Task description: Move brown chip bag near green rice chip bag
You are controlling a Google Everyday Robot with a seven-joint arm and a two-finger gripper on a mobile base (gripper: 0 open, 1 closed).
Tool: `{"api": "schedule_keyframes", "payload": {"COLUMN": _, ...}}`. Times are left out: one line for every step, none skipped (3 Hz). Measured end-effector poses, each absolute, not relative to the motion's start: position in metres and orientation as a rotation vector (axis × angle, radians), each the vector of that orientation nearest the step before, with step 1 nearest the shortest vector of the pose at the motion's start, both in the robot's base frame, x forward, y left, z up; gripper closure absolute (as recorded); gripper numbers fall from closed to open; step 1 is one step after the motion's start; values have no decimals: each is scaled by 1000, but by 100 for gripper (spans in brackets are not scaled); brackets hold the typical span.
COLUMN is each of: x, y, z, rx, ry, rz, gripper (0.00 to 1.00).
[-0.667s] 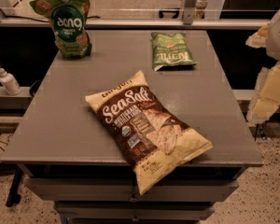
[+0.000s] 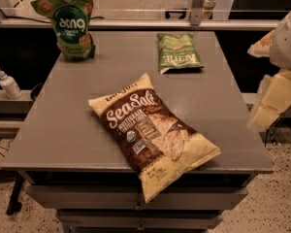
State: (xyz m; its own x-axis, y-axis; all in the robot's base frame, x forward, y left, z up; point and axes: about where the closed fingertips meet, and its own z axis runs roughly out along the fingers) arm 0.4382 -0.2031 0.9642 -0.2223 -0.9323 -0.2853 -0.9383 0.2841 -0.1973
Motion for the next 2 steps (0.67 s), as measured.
{"api": "schedule_keyframes", "payload": {"x": 430, "y": -157, "z": 946, "rx": -1665, "ry": 2158, "rz": 239, "gripper": 0}}
{"api": "schedule_keyframes", "payload": {"x": 419, "y": -105, "z": 934, "rx": -1626, "ry": 2093, "rz": 439, "gripper": 0}}
